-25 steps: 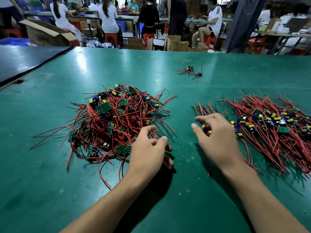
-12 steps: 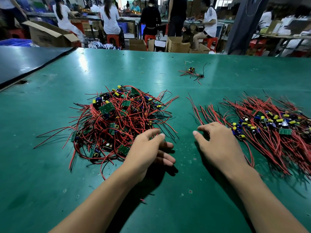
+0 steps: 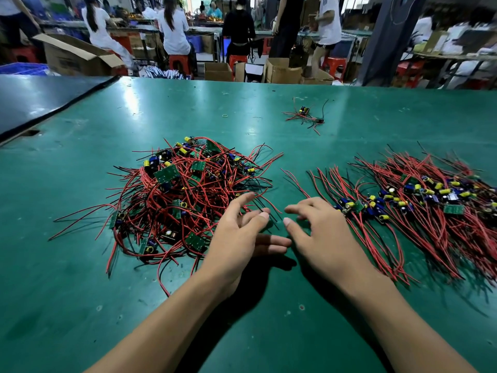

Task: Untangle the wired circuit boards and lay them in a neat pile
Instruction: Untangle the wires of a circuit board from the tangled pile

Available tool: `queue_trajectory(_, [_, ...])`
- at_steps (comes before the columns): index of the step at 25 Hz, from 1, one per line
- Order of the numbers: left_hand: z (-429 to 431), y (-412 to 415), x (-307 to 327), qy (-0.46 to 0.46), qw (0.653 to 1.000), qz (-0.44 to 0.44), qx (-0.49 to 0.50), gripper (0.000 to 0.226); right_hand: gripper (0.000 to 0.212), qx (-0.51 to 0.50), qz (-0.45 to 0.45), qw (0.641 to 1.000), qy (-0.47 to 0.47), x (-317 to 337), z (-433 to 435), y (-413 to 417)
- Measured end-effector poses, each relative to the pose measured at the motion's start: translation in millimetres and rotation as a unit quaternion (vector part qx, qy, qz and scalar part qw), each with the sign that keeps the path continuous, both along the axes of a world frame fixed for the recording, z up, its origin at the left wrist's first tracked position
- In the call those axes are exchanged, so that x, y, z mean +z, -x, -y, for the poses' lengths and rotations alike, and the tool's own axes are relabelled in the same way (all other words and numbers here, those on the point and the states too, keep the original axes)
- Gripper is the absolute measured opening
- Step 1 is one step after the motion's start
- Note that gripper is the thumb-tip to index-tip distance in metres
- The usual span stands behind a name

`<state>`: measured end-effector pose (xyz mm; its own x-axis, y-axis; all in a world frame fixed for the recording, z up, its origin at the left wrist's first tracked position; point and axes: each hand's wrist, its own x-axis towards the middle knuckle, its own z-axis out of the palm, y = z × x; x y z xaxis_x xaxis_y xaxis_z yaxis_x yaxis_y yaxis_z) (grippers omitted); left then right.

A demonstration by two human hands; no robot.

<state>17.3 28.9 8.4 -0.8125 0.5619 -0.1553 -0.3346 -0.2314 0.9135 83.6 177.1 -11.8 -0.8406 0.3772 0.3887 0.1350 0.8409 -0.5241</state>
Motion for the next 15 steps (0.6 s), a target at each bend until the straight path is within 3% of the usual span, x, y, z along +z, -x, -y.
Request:
queue_trajectory(5, [0, 2, -1, -0.027, 0.999, 0.032, -0.018, 0.033, 0.027, -0.028, 0.052, 0.997, -0.054, -5, -13, 0])
queue_trajectory(11, [3, 1, -1, -0.045, 0.998, 0.007, -0.033, 0.026, 0.020, -0.054, 0.047, 0.996, -0.048, -6, -15, 1])
queue_trajectory(15, [3, -9, -4, -0.033, 0.995, -0.022, -0.095, 0.023, 0.024, -0.055, 0.047, 0.995, -0.062, -3, -15, 0])
